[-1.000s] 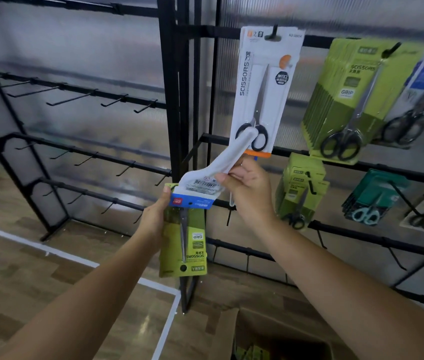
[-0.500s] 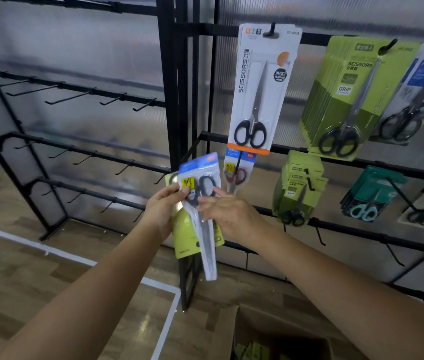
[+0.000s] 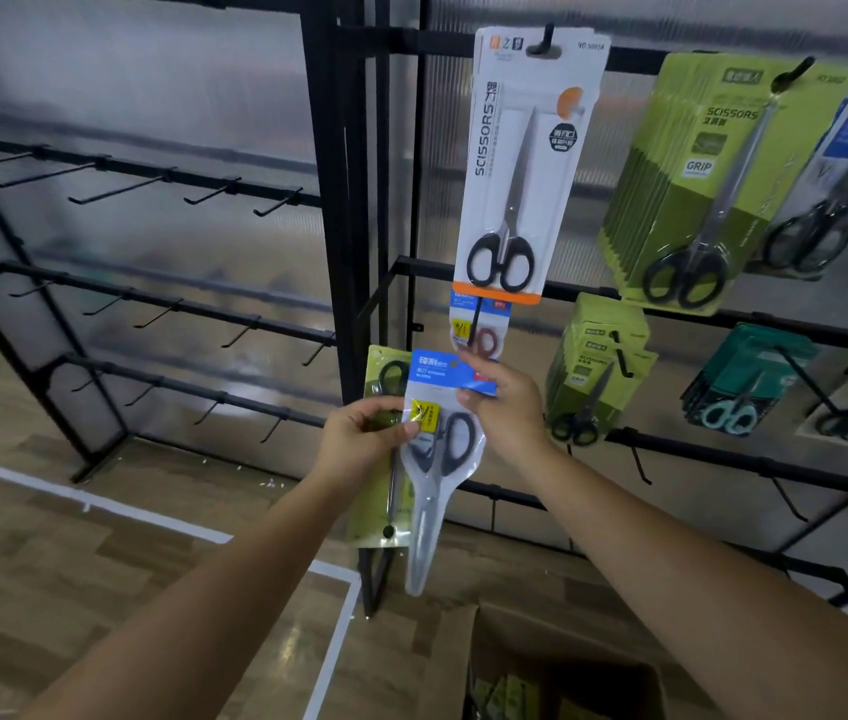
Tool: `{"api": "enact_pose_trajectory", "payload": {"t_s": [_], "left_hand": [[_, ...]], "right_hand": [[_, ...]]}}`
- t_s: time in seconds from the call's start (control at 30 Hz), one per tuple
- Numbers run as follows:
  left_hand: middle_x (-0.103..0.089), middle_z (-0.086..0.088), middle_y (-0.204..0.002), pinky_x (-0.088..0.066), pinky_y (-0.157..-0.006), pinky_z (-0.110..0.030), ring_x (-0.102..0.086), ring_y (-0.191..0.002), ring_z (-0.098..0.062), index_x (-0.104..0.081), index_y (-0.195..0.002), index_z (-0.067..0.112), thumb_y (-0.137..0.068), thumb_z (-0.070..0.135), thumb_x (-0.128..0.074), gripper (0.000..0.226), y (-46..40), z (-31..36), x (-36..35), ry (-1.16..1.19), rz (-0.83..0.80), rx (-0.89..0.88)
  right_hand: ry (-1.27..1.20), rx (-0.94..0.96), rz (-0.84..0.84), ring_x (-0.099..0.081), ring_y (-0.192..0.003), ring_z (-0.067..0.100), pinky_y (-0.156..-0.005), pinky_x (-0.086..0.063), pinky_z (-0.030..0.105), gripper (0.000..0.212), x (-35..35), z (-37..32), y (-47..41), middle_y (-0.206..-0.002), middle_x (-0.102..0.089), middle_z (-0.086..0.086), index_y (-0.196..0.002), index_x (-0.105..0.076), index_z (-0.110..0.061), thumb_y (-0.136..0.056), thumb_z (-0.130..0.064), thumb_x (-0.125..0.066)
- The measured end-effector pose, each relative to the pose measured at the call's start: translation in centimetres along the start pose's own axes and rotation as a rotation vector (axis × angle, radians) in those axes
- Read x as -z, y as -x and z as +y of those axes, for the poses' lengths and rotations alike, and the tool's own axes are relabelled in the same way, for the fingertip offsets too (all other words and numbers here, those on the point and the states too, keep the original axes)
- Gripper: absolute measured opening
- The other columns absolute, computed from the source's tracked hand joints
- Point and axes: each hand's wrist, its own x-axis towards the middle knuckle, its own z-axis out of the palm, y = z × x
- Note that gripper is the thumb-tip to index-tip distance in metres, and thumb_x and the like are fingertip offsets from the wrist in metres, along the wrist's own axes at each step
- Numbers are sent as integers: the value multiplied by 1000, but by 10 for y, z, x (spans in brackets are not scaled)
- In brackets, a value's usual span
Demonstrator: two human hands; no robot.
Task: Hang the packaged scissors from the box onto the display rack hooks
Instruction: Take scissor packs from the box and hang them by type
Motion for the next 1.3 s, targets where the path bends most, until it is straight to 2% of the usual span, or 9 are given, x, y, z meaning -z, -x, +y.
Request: {"api": "enact_pose_trajectory", "payload": {"t_s": [0.07, 0.23, 0.43, 0.67, 0.73, 0.83, 0.93, 1.1, 1.3], "left_hand": [[-67, 3, -89, -53, -64, -17, -64, -80, -9, -68, -99, 14, -83, -1, -65, 23, -6, -3, 1, -85, 75, -28], [-64, 8, -94, -50, -66, -12, -60, -87, -3, -67, -105, 20, -84, -4, -62, 33, -15, -5, 8, -91, 77, -46], [-63, 8, -96, -52, -62, -15, -60, -86, -2, -66, -104, 20, -85, -5, -59, 32, -16, -7, 11, -59, 55, -25], [-63, 4, -95, -55, -67, -16, -60, -84, -6, -64, -104, 16, -83, -12, -58, 36, -15, -1, 8, -43, -1, -20], [-61, 6, -92, -54, -65, -12, -59, -82, -4, -63, -109, 14, -84, -12, -57, 36, -17, 5, 4, -43, -3, -19], [-62, 3, -98, -53, -69, -13, -59, -87, -7, -65, -109, 11, -85, -14, -53, 37, -20, 12, -2, -182, -29, -52], [-64, -5, -108, -49, -89, -25, -59, -103, -19, -69, -107, 6, -83, -20, -44, 43, -24, 13, -4, -453, -157, -109], [-67, -8, -112, -42, -92, -24, -57, -110, -20, -73, -101, 12, -82, -15, -48, 41, -28, 14, -11, -879, -521, -269], [-63, -11, -105, -44, -90, -28, -59, -102, -26, -75, -89, 7, -78, -10, -62, 24, -29, 14, -46, -991, -509, -508]], "right_hand": [[63, 40, 38, -47, -119, 14, -94, -36, 14, 48, 4, 1, -6, -130, -54, 10, -129, -53, -4, -84, 11, -58], [140, 60, 68, -47, -125, 28, -102, -42, 34, 48, 7, 6, -20, -134, -49, 18, -132, -46, 3, -85, 14, -54], [222, 30, 76, -47, -125, 25, -97, -39, 20, 47, 5, 13, -39, -135, -49, 15, -133, -46, 1, -87, 8, -55], [739, 95, -61, -41, -128, 29, -102, -32, 29, 50, 10, 19, -71, -140, -45, 15, -143, -32, -5, -95, -2, -45], [892, 6, -120, -31, -134, 30, -105, -29, 34, 58, 10, 15, -83, -148, -33, 14, -149, -17, -10, -97, -9, -42], [759, -160, -28, 2, -143, 35, -116, -10, 48, 73, 1, 6, -74, -156, 4, 15, -150, -3, -15, -93, -16, -50], [514, 147, 116, -19, -140, 33, -114, -22, 43, 74, -1, 4, -45, -151, -19, 15, -145, -27, -11, -80, 5, -57], [715, 207, -443, -39, -123, 16, -101, -34, 29, 69, 23, 8, -13, -131, -42, 2, -139, -41, -20, -77, -13, -72], [710, 142, -231, -53, -98, 24, -73, -34, 27, 41, 64, 33, 11, -108, -55, 7, -111, -55, -6, -76, -17, -74]]}}
